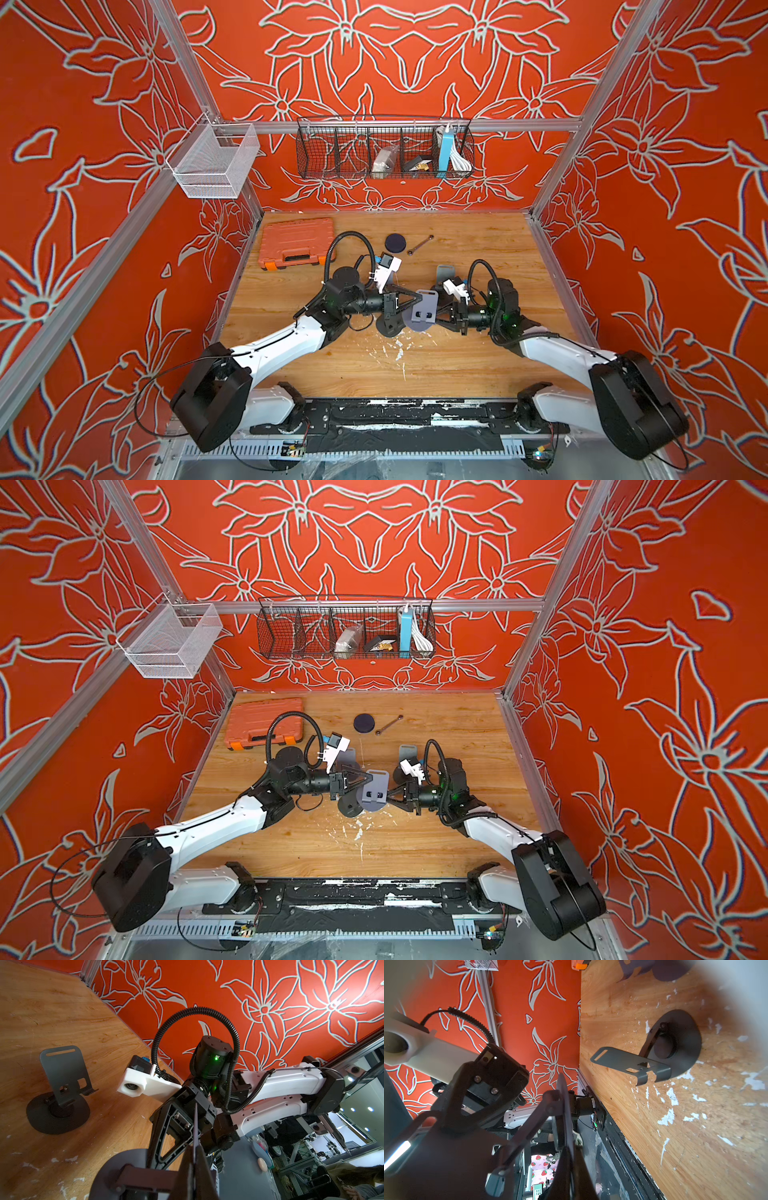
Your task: Open the phone stand
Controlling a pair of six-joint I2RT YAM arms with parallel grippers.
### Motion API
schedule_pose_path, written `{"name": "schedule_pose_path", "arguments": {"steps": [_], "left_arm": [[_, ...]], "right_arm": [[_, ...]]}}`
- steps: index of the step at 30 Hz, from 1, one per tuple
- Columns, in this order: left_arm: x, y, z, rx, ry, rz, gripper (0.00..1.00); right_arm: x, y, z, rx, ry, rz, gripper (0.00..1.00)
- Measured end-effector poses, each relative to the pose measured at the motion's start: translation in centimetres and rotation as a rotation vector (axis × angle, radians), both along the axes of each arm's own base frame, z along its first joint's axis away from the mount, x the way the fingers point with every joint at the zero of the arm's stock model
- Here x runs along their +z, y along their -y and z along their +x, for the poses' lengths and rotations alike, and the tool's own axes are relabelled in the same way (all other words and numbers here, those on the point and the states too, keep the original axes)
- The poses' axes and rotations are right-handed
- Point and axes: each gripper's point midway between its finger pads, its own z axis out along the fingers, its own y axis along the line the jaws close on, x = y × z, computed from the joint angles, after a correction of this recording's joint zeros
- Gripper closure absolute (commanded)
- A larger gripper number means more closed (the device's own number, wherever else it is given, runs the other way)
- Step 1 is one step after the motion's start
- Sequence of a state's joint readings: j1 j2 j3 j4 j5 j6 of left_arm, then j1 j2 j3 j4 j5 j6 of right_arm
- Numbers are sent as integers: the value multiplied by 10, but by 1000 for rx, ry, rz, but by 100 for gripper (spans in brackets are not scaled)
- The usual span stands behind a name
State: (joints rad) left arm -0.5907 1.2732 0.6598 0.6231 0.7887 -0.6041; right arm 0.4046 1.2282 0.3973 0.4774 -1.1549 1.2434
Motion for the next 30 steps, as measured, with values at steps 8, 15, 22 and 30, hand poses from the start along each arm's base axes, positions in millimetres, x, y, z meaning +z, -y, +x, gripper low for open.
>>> {"name": "schedule_pose_path", "arguments": {"steps": [8, 15, 22, 30], "left_arm": [[-2, 2, -4, -47, 22, 10, 100], [0, 6, -11, -64, 55, 14, 100], [-17, 10, -19, -57, 58, 25, 100], [-22, 34, -26, -119, 63, -26, 100]], "right_arm": [[0, 2, -2, -6, -17, -12, 100], [7, 10, 6, -21, -36, -16, 100], [-5, 15, 2, -4, -98, -36, 100], [2, 52, 21, -136, -66, -158, 82]]}}
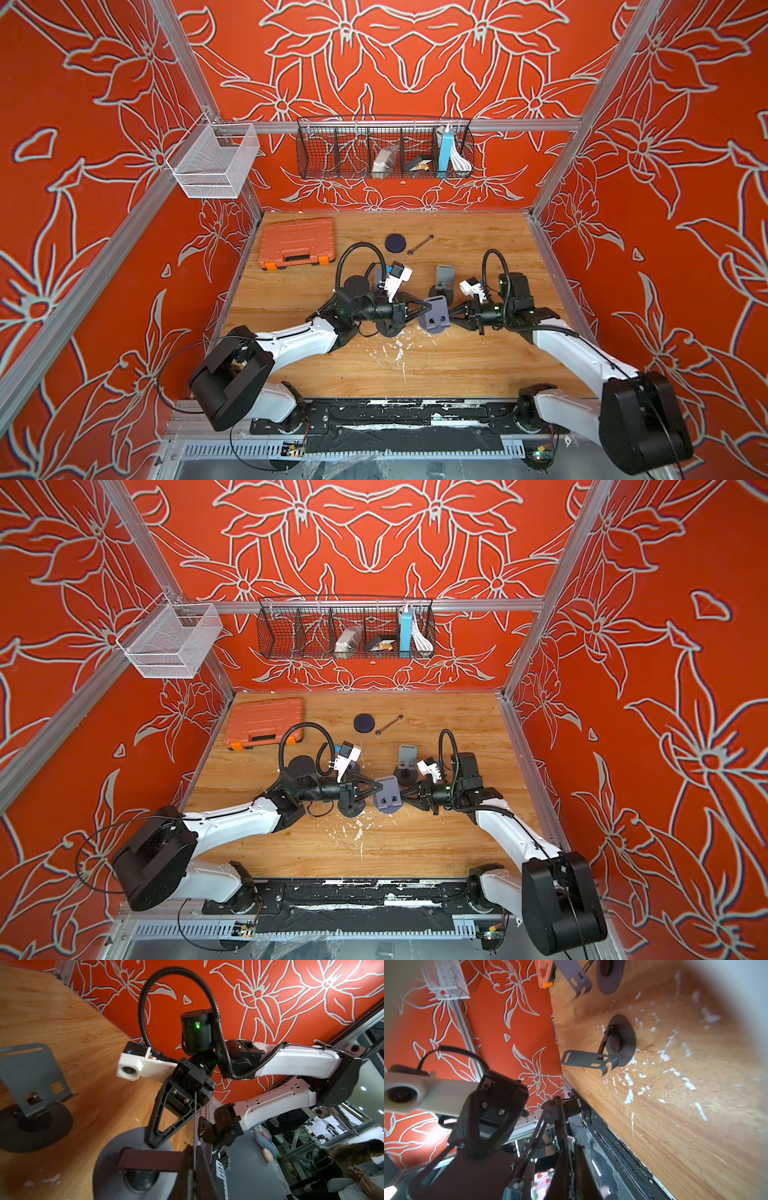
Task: Open the phone stand
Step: Open the phone stand, then place the phone stand at the center of the board.
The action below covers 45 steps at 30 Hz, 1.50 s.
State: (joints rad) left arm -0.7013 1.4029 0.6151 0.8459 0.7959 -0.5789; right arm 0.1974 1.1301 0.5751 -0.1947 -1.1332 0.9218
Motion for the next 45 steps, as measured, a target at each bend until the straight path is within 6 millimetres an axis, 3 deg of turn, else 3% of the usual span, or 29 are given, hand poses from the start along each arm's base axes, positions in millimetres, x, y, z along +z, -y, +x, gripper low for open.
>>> {"name": "schedule_pose_path", "arguments": {"steps": [5, 12, 17, 24, 28, 36, 43, 45], "left_arm": [[-7, 13, -20, -90, -15, -2, 100], [-16, 19, -15, -99, -15, 22, 100], [-24, 35, -6, -116, 13, 47, 100], [-81, 60, 13, -130, -45, 138, 100], [-104, 67, 21, -129, -65, 181, 100], [-105, 81, 36, -137, -22, 207, 100], [-136, 83, 40, -140, -75, 261, 100], [-134, 84, 43, -135, -68, 257, 100]], "right_arm": [[4, 24, 14, -88, 38, -72, 78], [-9, 49, 11, -162, 9, -147, 79], [-7, 73, 10, -237, 35, -224, 80], [7, 99, 12, -325, 111, -304, 81], [5, 104, 11, -339, 106, -322, 82], [5, 107, 12, -349, 120, -335, 83], [6, 109, 12, -352, 141, -354, 83], [6, 110, 12, -355, 150, -360, 83]]}}
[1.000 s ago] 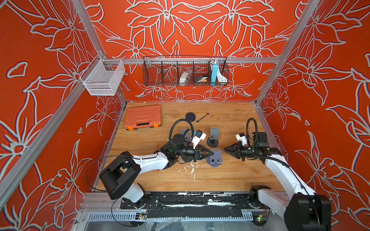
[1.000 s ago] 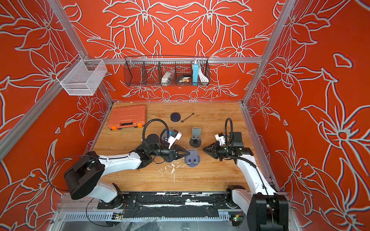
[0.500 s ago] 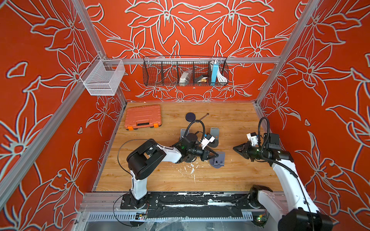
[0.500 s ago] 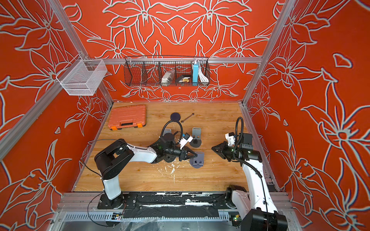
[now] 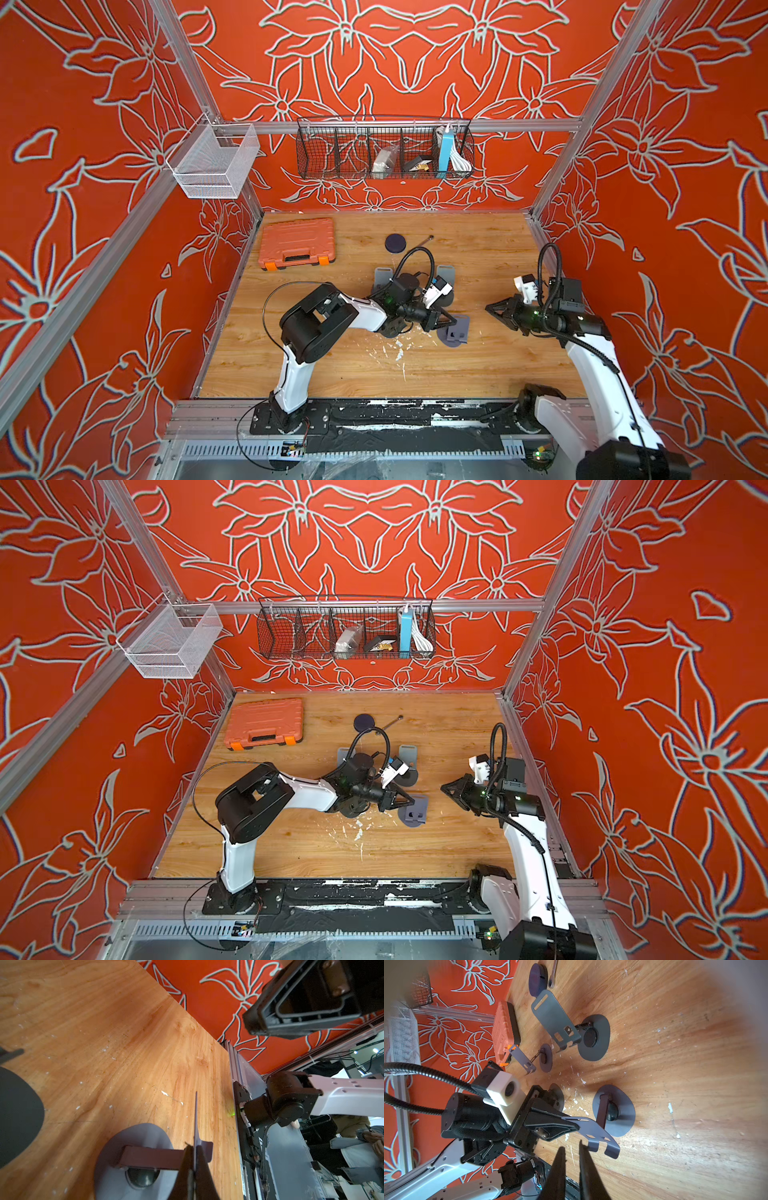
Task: Open the phone stand
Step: Place the phone stand at the center of the board, then reset both arms
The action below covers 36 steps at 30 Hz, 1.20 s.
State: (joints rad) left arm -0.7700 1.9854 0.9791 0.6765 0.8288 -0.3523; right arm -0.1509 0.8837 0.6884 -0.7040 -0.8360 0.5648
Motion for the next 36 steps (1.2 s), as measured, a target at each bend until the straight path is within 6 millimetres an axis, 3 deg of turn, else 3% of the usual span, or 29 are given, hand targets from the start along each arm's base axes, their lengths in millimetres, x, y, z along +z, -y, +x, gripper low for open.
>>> {"name": "schedule_pose_path", "arguments": {"steps": [3, 9, 14, 26, 32, 36], "left_arm": [[-1, -1, 2, 8, 0, 4, 93], [-5, -4, 5, 34, -2, 35, 66], [7, -8, 5, 52, 10, 53, 58], [65, -30, 9, 140, 92, 139, 51], [87, -65, 15, 280, 45, 247, 30], [99, -119, 35, 455, -1, 282, 23]], "right_arm": [[0, 1, 0, -2, 6, -8, 84], [1, 1, 0, -4, 10, -10, 84], [5, 1, 1, -4, 27, -12, 84], [22, 3, 10, -18, 112, -20, 85], [41, 19, 30, -77, 220, -126, 84], [56, 35, 51, -121, 348, -283, 71]]}}
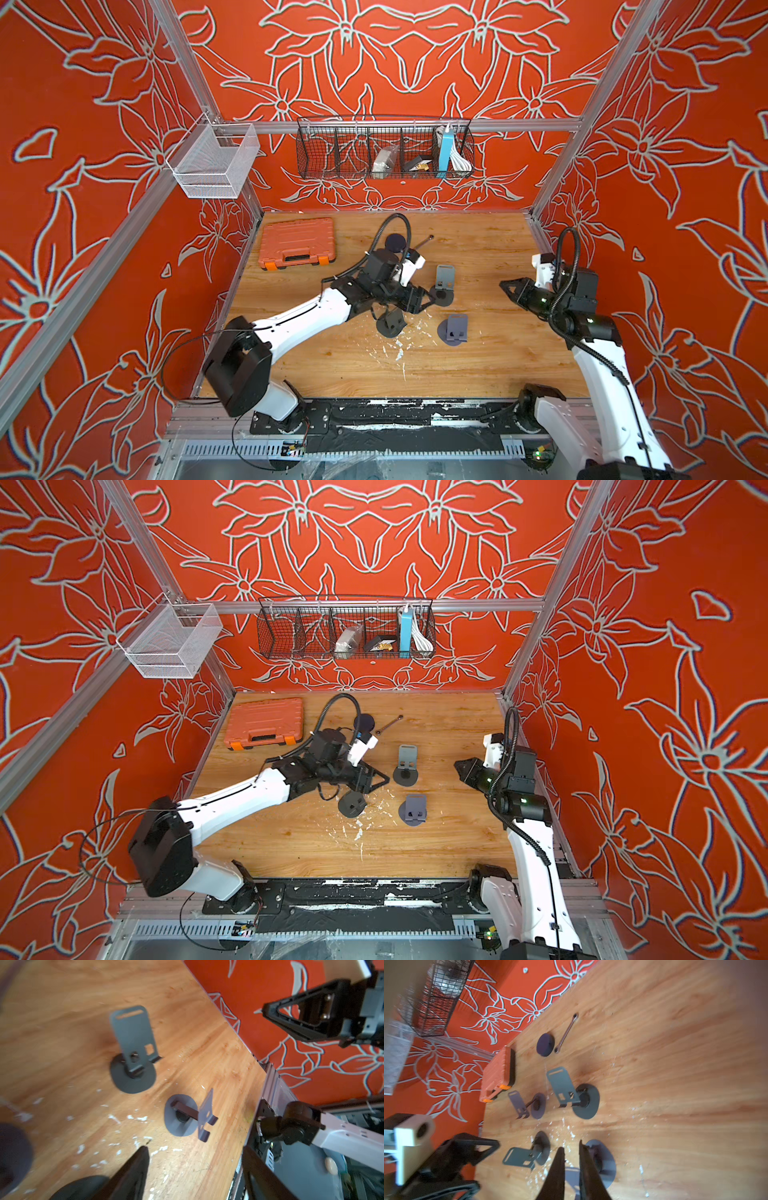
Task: Open the phone stand
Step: Reset both arms
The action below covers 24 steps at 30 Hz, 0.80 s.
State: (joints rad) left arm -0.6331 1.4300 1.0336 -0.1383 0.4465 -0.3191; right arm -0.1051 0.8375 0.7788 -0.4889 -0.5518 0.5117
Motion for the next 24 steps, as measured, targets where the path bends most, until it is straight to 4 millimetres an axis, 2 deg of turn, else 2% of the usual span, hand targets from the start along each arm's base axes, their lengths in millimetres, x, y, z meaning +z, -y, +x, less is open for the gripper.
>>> {"name": "schedule_pose_path", "arguments": {"steps": [2, 5, 6, 7, 8, 11, 16, 22, 24], "left_arm": [[2, -39, 19, 129, -9, 10, 22], [0, -100, 44, 321, -6, 33, 19], [-2, -119, 51, 381, -5, 41, 14], [-5, -134, 55, 429, -8, 48, 14], [-10, -151, 60, 483, -8, 65, 10], [-25, -186, 71, 583, -8, 117, 2], [-56, -233, 75, 683, 5, 203, 1], [-92, -275, 48, 738, 91, 313, 1], [-96, -284, 51, 751, 123, 337, 1]], "right_arm": [[-1, 5, 10, -14, 31, -74, 63], [-7, 16, 27, -52, 55, -174, 44], [-11, 21, 34, -71, 57, -210, 35], [-16, 25, 40, -85, 55, -241, 32], [-21, 30, 45, -103, 52, -271, 5], [-37, 38, 53, -133, 71, -343, 2], [-66, 44, 51, -128, 115, -454, 2], [-82, 45, 64, -127, 176, -609, 2], [-96, 46, 65, -130, 189, -654, 2]]}}
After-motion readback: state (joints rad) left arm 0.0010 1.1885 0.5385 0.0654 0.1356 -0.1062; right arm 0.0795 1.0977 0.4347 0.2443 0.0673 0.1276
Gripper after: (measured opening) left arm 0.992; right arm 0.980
